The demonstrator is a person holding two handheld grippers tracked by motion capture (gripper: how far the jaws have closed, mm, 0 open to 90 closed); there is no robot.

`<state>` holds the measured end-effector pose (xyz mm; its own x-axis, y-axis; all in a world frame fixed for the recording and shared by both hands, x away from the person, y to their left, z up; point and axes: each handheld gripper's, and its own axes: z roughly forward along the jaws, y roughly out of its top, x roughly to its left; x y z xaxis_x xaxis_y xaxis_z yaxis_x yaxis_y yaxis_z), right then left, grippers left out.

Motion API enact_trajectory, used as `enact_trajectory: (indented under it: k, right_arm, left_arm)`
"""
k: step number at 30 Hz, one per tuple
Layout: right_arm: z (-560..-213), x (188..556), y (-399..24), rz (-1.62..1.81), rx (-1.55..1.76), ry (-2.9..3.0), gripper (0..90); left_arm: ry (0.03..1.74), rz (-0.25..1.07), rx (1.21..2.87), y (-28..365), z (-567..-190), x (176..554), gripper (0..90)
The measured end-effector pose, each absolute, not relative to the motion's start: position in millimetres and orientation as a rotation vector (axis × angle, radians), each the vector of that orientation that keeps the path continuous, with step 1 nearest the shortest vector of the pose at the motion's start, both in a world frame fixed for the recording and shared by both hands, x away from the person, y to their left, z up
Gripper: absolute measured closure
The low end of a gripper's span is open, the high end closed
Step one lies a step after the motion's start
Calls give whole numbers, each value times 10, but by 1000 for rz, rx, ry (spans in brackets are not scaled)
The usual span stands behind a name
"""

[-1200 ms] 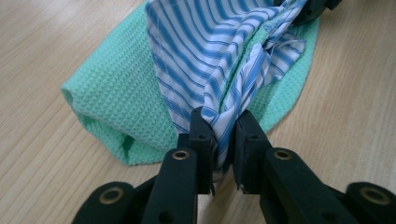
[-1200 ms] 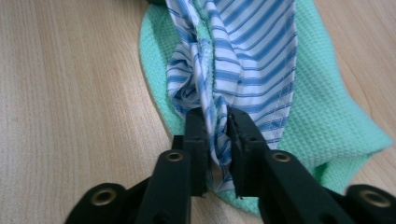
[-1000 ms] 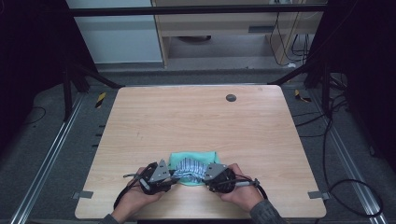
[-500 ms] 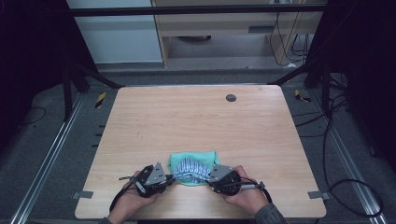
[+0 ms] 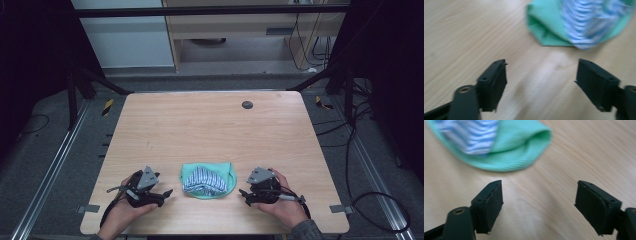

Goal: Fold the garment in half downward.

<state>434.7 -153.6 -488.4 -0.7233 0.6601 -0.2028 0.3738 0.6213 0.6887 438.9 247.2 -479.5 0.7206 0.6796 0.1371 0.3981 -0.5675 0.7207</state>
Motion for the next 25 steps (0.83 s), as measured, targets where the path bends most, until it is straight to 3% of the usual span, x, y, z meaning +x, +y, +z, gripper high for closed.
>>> enact_trajectory:
  k: [2,10,17,25]
  right_arm:
    - [-4893,4419,-1658,882,916,2357,165]
    - [-4990,4677,-1905,902,1193,2230,82]
    - [-5120,4947,-2064,899,1457,2062,32]
    - [-5126,5022,-2060,854,1535,1993,1]
  left_arm:
    - [876,549,2209,2554,-4799,4459,134]
    - [1079,520,2123,2799,-4922,4796,77]
    - [1148,517,2106,2824,-5080,4971,33]
    - [1171,521,2107,2837,-5084,5012,0]
